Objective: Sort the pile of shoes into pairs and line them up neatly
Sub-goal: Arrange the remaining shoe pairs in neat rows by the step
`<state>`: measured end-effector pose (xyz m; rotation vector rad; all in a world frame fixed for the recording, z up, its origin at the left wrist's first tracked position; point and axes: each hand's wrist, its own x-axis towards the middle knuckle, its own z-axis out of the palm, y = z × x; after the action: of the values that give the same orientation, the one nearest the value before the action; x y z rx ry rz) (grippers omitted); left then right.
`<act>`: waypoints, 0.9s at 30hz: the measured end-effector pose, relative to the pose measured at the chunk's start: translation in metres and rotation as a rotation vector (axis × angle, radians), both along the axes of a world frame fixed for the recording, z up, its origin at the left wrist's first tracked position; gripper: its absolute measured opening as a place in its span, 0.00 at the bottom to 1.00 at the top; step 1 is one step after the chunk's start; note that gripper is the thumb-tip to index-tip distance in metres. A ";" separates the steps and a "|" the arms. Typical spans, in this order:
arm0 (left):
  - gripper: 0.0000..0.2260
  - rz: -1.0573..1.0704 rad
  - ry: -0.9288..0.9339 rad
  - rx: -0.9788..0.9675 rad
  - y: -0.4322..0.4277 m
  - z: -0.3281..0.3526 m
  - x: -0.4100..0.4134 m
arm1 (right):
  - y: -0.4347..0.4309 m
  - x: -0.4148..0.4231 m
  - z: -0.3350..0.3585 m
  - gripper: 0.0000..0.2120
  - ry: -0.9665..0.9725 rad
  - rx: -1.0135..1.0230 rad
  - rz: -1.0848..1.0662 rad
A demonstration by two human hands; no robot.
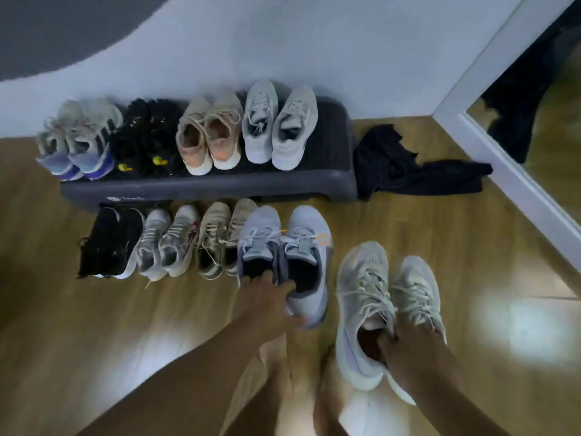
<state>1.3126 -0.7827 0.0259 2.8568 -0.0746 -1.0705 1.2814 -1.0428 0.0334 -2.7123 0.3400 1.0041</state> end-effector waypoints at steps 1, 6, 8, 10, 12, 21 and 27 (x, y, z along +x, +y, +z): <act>0.28 0.002 -0.005 0.003 0.003 -0.033 0.013 | 0.000 0.006 -0.029 0.16 0.011 -0.016 -0.002; 0.27 -0.128 -0.110 0.072 0.011 -0.180 0.048 | 0.002 0.008 -0.161 0.20 0.071 -0.039 0.048; 0.27 -0.180 -0.118 0.098 0.011 -0.226 0.045 | 0.002 -0.009 -0.196 0.15 0.083 -0.069 0.023; 0.27 -0.260 -0.104 0.101 0.008 -0.266 0.036 | 0.000 -0.033 -0.222 0.16 0.076 -0.123 0.023; 0.27 -0.258 -0.080 0.097 0.008 -0.296 0.029 | -0.002 -0.054 -0.242 0.18 0.129 -0.180 0.015; 0.30 0.058 -0.045 -0.132 -0.010 -0.310 0.037 | 0.017 -0.062 -0.242 0.16 0.177 -0.102 0.087; 0.40 0.103 0.015 -0.077 -0.016 -0.302 0.031 | 0.025 -0.058 -0.217 0.17 0.235 -0.068 0.077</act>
<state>1.3435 -0.7983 -0.2764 2.7509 0.0317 -1.0455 1.2239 -1.0181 -0.1838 -2.6893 0.3181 1.3610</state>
